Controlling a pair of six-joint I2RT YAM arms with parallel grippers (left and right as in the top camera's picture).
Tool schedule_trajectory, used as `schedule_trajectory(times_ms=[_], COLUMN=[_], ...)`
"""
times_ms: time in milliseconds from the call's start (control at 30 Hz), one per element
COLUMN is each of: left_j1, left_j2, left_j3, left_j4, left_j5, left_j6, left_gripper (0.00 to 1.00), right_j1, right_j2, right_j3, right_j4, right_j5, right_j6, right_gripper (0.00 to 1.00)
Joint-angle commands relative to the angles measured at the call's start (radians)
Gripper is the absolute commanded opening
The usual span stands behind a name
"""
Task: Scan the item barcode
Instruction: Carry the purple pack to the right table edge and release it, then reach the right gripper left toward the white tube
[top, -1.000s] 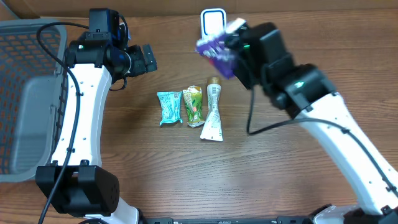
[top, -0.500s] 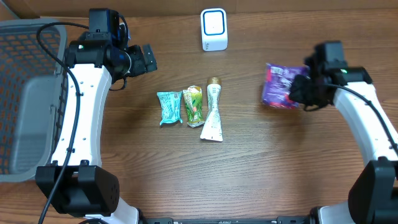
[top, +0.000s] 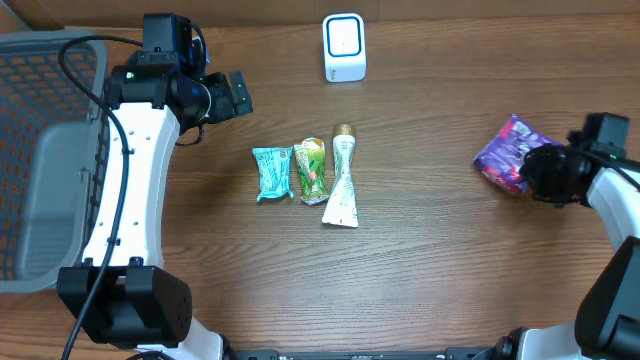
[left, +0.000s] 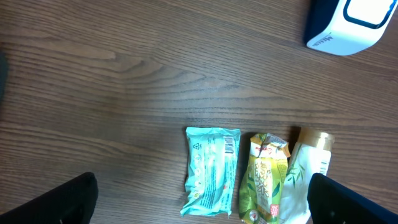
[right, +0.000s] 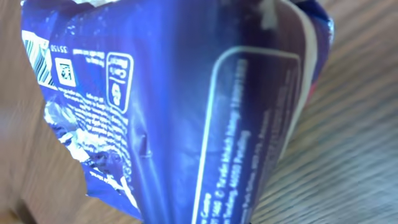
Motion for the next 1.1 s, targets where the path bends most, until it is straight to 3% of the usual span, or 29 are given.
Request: schedule_trajectory(times_ms=[0, 33, 67, 100, 167, 200, 567, 733, 1067], left_j1=[0.002, 0.002, 0.002, 0.002, 0.002, 0.002, 0.002, 0.002, 0.002], left_j2=[-0.013, -0.013, -0.013, -0.013, -0.013, -0.013, -0.013, -0.013, -0.013], left_j3=[0.015, 0.015, 0.015, 0.015, 0.015, 0.015, 0.015, 0.015, 0.015], left_j4=[0.0, 0.0, 0.0, 0.0, 0.0, 0.0, 0.0, 0.0, 0.0], left_j5=[0.007, 0.007, 0.007, 0.007, 0.007, 0.007, 0.007, 0.007, 0.007], left_j6=[-0.009, -0.009, -0.009, -0.009, -0.009, -0.009, -0.009, -0.009, -0.009], left_gripper=[1.0, 1.0, 0.99, 1.0, 1.0, 1.0, 1.0, 1.0, 1.0], right_j1=[-0.044, -0.055, -0.07, -0.074, -0.077, -0.077, 0.063, 0.212, 0.567], right_j2=[-0.006, -0.006, -0.006, -0.006, -0.006, -0.006, -0.039, -0.029, 0.106], right_j3=[-0.01, -0.009, -0.007, -0.004, 0.008, 0.019, 0.318, 0.316, 0.253], right_j4=[0.032, 0.031, 0.023, 0.012, -0.003, -0.022, -0.371, -0.299, -0.13], right_j5=[0.007, 0.005, -0.023, -0.051, -0.113, -0.134, -0.181, -0.316, -0.317], right_j6=[0.112, 0.112, 0.102, 0.081, 0.03, 0.018, -0.133, -0.143, -0.155], right_gripper=[0.15, 0.33, 0.64, 0.79, 0.97, 1.0, 1.0, 1.0, 1.0])
